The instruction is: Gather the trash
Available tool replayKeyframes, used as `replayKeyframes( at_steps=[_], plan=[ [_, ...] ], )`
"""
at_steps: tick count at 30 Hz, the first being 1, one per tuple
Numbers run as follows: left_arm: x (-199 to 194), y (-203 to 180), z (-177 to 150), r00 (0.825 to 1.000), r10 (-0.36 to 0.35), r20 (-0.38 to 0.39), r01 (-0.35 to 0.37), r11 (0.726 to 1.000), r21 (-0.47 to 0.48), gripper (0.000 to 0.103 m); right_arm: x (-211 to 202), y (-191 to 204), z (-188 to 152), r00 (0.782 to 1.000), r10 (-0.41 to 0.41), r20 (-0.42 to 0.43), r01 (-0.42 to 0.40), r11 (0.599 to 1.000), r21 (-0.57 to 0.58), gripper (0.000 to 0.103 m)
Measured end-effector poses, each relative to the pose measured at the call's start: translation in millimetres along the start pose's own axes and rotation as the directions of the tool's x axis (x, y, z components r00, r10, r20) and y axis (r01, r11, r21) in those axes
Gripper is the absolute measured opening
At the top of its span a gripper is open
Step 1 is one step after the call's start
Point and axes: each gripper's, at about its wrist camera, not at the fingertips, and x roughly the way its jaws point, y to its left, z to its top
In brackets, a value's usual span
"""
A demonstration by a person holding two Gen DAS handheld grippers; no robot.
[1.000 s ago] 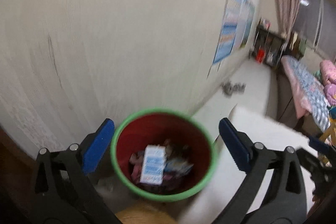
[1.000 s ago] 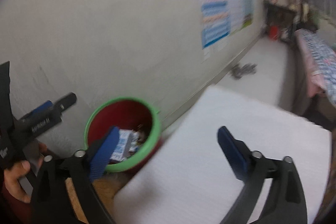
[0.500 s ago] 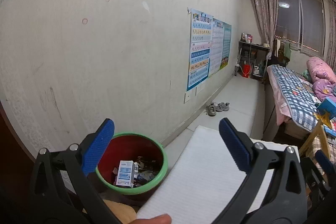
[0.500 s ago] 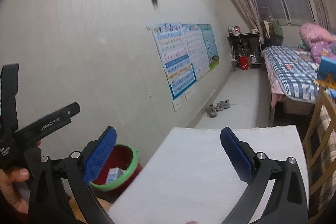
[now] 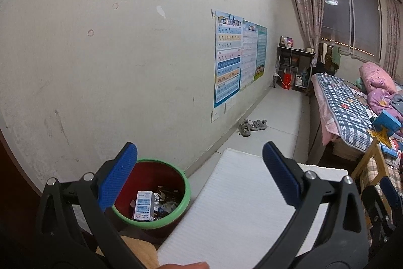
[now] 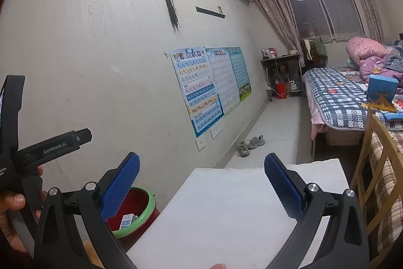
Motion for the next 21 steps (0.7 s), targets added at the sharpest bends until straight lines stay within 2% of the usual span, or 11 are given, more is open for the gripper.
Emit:
replayKeyframes(
  at_steps=[21],
  plan=[
    [7,-12,1,0.999,-0.018,-0.036,0.018,1.0,0.012,0.097,14,0,-10,0.999,-0.035,-0.02,0.034,0.997,-0.066,0.096]
  ],
)
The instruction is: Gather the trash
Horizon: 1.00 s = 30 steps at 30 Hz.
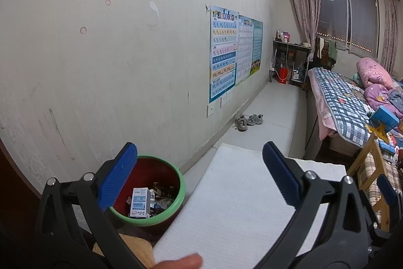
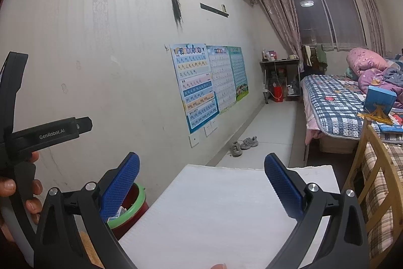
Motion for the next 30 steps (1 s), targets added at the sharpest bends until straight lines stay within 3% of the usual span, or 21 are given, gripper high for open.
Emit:
replayKeyframes(
  at_steps=[30],
  plan=[
    [21,22,-9,0.998,-0.017,-0.055,0.015,0.999,-0.051,0.097,18,15,-10,0.998,-0.015,-0.058,0.01,0.997,-0.08,0.096]
  ],
)
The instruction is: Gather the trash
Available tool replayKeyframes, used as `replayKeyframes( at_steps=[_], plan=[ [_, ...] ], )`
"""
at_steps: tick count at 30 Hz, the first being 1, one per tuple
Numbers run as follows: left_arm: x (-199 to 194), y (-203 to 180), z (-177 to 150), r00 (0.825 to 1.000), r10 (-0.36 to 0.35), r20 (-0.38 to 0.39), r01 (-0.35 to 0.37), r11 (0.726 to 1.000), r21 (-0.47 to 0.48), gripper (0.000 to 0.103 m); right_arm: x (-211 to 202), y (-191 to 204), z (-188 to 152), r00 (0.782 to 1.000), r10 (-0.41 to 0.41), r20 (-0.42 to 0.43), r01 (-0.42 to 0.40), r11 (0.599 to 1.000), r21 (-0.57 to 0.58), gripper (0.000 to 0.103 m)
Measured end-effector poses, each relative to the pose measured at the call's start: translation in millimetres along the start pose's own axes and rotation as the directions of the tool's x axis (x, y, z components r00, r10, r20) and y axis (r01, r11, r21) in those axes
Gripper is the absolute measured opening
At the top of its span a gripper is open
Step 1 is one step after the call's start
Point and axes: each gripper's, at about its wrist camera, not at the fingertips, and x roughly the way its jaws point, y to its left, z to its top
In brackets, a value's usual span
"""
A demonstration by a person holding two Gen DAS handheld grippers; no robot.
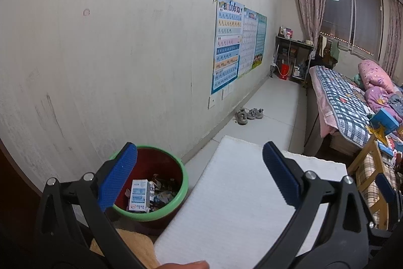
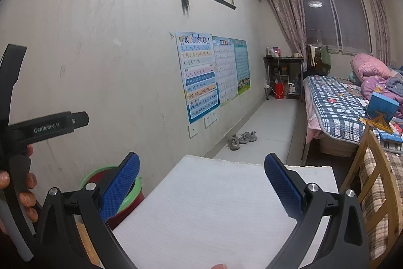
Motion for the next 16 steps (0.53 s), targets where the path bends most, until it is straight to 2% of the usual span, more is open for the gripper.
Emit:
replayKeyframes(
  at_steps=[5,7,9,11,13,14,16],
  plan=[
    [6,7,-6,1.0,0.008,-0.025,-0.009,1.0,-0.019,0.098,4,-1,-15,0.999,-0.003,-0.044,0.001,0.999,-0.033,0.096],
    [9,12,-10,0.999,0.013,-0.032,-0.014,1.0,-0.017,0.098,13,-12,-32,0.993,-0.012,-0.115,0.01,1.0,-0.018,0.096],
    [15,21,-17,0.999,0.019,-0.045,-0.02,1.0,-0.009,0.098,24,-29,-54,0.982,-0.05,-0.18,0.052,0.999,0.003,0.096],
    [23,36,-31,0.997,0.002,-0.082,-0.003,1.0,-0.016,0.098,39,-50,-83,0.954,-0.152,-0.26,0.156,0.988,-0.004,0.096],
    [33,54,-50,0.989,0.005,-0.145,-0.011,0.999,-0.04,0.098,54,-79,-118,0.899,-0.263,-0.349,0.275,0.961,-0.017,0.096],
    [38,68,-63,0.982,0.017,-0.186,-0.029,0.998,-0.06,0.098,58,-89,-128,0.882,-0.282,-0.377,0.3,0.954,-0.012,0.096],
    [45,90,-85,0.969,0.044,-0.243,-0.067,0.994,-0.088,0.098,70,-114,-152,0.83,-0.326,-0.453,0.363,0.932,-0.006,0.096]
  ],
)
